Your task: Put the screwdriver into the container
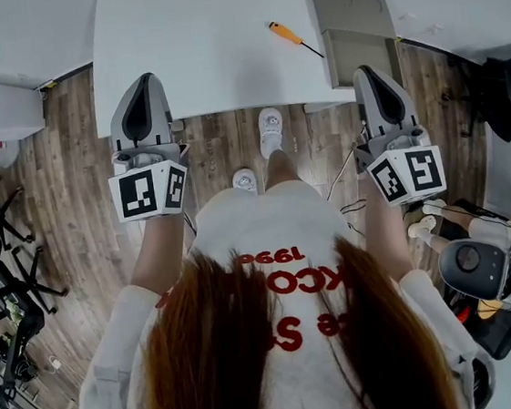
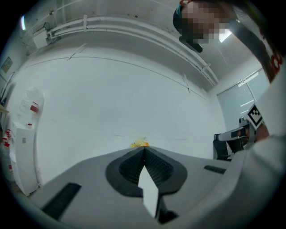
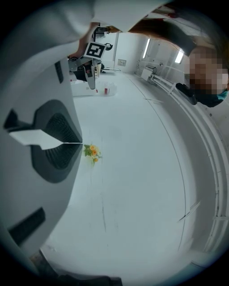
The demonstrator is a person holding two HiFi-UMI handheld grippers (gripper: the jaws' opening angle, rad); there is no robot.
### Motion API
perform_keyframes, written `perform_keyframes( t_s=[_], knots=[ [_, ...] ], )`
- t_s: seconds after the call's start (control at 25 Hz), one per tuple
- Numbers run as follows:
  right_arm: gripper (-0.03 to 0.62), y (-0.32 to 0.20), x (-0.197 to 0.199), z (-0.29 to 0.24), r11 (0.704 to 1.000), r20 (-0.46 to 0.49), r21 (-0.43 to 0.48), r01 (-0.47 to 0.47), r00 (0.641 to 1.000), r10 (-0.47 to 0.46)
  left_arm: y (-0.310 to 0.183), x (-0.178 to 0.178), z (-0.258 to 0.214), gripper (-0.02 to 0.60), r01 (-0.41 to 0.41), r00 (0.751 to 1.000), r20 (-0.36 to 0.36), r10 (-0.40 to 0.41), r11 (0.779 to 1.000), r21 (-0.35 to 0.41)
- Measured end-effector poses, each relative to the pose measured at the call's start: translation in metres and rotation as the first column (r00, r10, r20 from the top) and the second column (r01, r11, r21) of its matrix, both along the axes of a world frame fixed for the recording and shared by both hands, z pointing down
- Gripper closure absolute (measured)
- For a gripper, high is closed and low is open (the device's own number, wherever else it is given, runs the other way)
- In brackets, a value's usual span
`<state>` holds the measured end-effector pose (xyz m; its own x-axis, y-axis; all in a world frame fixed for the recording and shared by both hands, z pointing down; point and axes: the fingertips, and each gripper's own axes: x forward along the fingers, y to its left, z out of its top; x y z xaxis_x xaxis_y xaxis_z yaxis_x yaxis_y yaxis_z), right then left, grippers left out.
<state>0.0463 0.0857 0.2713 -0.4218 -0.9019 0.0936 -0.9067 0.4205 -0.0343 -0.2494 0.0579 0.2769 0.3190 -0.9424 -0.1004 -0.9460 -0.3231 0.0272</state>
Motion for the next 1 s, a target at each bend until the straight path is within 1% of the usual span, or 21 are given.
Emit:
perform_keyframes(
  t_s=[0.12, 0.24, 0.52, 0.72, 1.0],
  knots=[
    [0.586, -0.021, 0.000, 0.007, 1.000, -0.007, -0.023, 0.016, 1.000, -0.016, -0.013, 0.002, 0.003, 0.574, 0.020, 1.000, 0.003, -0.020, 1.000, -0.006],
    [0.586, -0.045, -0.001, 0.010, 0.998, -0.005, -0.035, 0.052, 0.999, -0.053, -0.027, 0.001, 0.005, 0.574, 0.055, 0.998, 0.004, -0.055, 0.998, -0.020],
    [0.586, -0.114, -0.008, 0.002, 0.990, 0.009, -0.024, 0.137, 0.991, -0.137, -0.070, 0.002, 0.001, 0.575, 0.118, 0.993, 0.003, -0.118, 0.993, -0.027],
    [0.586, -0.144, -0.003, 0.006, 0.986, 0.010, -0.042, 0.160, 0.987, -0.160, -0.097, 0.014, 0.002, 0.575, 0.135, 0.991, 0.002, -0.135, 0.990, -0.032],
    [0.586, -0.181, 0.017, 0.009, 0.981, 0.033, -0.035, 0.191, 0.981, -0.190, -0.134, 0.039, -0.002, 0.575, 0.140, 0.990, 0.006, -0.140, 0.990, -0.021]
  ],
)
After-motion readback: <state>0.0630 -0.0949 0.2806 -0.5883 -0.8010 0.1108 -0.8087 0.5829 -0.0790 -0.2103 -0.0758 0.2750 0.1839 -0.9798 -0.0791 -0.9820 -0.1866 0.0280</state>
